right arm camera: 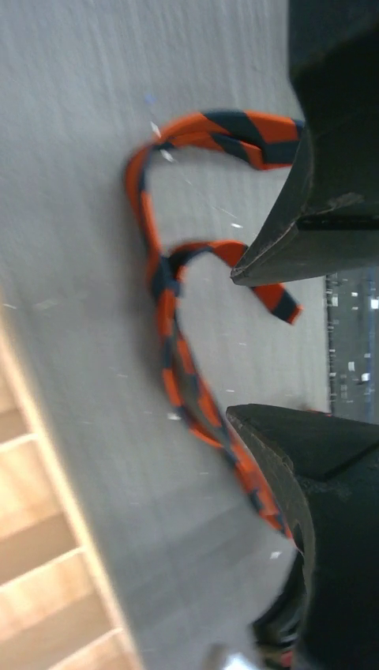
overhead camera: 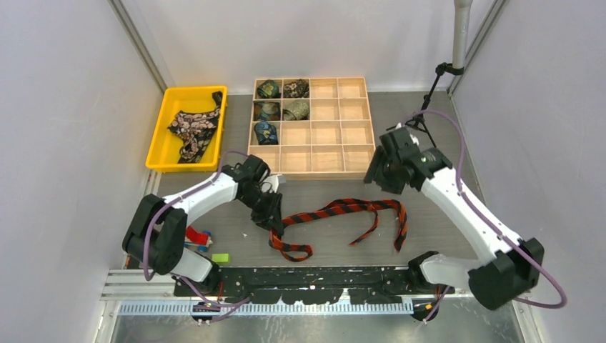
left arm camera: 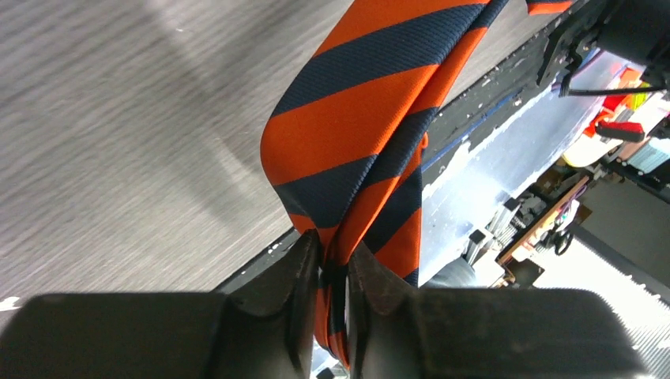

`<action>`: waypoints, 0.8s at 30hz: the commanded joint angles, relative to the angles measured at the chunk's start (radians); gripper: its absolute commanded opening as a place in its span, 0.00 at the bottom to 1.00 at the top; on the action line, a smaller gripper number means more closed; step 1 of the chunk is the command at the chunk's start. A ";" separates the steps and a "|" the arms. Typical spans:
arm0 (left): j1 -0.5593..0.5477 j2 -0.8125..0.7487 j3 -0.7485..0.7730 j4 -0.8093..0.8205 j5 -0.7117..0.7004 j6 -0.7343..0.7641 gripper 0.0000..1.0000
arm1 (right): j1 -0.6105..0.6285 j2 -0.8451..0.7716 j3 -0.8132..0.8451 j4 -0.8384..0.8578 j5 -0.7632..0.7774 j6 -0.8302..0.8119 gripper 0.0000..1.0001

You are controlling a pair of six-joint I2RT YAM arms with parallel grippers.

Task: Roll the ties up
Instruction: Flatten out the tie at the center of the board.

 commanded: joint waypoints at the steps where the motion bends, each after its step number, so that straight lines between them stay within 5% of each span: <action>1: 0.019 -0.039 0.041 -0.024 -0.038 0.005 0.25 | 0.115 -0.128 -0.145 0.025 -0.001 0.143 0.59; 9: 0.019 -0.192 0.130 -0.172 -0.381 0.033 0.65 | 0.185 -0.014 -0.170 0.068 0.066 0.142 0.49; 24: 0.017 -0.440 0.043 -0.069 -0.372 0.034 0.68 | 0.074 0.286 -0.092 0.102 0.137 -0.025 0.26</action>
